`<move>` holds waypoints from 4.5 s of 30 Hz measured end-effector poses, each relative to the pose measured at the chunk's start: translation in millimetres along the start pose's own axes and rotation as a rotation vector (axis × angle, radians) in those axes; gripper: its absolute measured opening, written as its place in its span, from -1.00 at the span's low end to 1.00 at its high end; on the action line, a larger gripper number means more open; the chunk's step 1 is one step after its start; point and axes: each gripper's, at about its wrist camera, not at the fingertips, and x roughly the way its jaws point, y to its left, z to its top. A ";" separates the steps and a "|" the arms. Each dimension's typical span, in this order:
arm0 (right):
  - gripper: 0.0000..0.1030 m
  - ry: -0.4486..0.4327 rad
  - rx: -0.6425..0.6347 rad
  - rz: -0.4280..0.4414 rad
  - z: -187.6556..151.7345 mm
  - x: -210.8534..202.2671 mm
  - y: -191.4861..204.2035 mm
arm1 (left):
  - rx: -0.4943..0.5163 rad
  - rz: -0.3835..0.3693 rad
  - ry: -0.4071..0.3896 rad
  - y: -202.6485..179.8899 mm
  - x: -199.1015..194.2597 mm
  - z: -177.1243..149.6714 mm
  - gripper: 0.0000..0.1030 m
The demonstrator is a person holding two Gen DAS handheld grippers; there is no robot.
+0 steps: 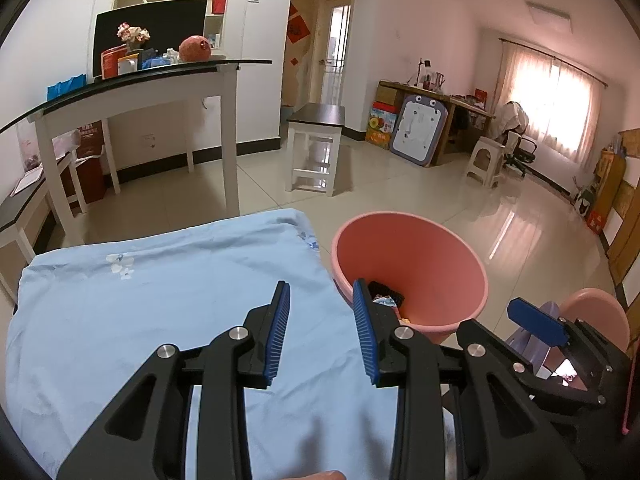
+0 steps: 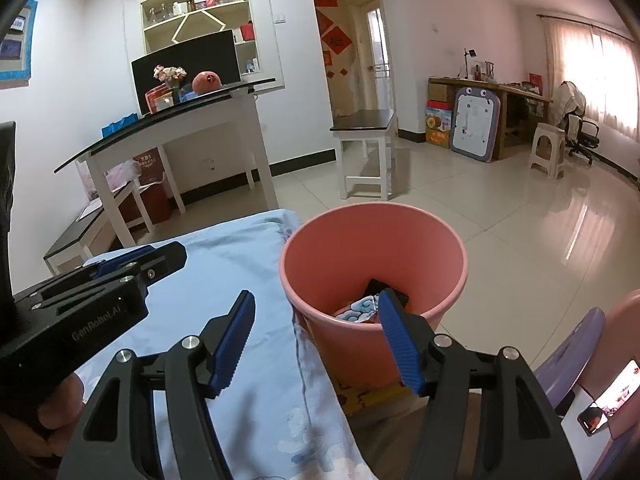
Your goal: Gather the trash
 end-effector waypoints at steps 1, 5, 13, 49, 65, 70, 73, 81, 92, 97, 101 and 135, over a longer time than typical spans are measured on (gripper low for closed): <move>0.23 0.000 -0.002 -0.001 -0.5 -0.4 1.1 | -0.001 0.000 0.000 0.1 -1.2 -0.3 -0.36; 0.23 -0.002 -0.004 0.001 -0.7 -0.1 3.8 | -0.007 0.000 -0.001 1.7 -4.5 -1.2 -0.36; 0.23 -0.007 0.008 -0.001 -1.2 -3.7 6.0 | -0.014 0.001 -0.001 5.2 -6.6 -2.7 -0.36; 0.23 0.001 0.007 0.000 0.5 -4.3 11.7 | -0.036 0.006 0.029 13.3 0.4 -7.6 -0.36; 0.23 0.023 0.008 0.003 -14.7 -4.2 14.9 | -0.036 0.003 0.047 15.1 9.1 -9.8 -0.36; 0.23 0.026 0.009 0.003 -12.0 -1.4 13.2 | -0.034 0.001 0.048 14.1 9.4 -9.8 -0.36; 0.23 0.027 0.010 0.004 -11.1 -1.1 12.9 | -0.034 0.001 0.049 13.9 9.4 -9.8 -0.36; 0.23 0.028 0.009 0.004 -9.4 -0.9 13.0 | -0.032 0.001 0.049 13.3 9.6 -9.7 -0.36; 0.23 0.029 0.010 0.004 -7.3 0.3 12.5 | -0.030 0.000 0.050 12.6 10.6 -10.0 -0.36; 0.23 0.030 0.010 0.004 -7.0 0.1 12.5 | -0.030 0.000 0.051 12.2 10.6 -10.1 -0.36; 0.23 0.029 0.010 0.004 -6.4 -0.1 12.5 | -0.030 0.000 0.050 12.1 10.3 -9.9 -0.36; 0.23 0.033 0.011 0.004 -3.9 -1.0 11.8 | -0.031 0.000 0.051 11.5 9.8 -9.1 -0.36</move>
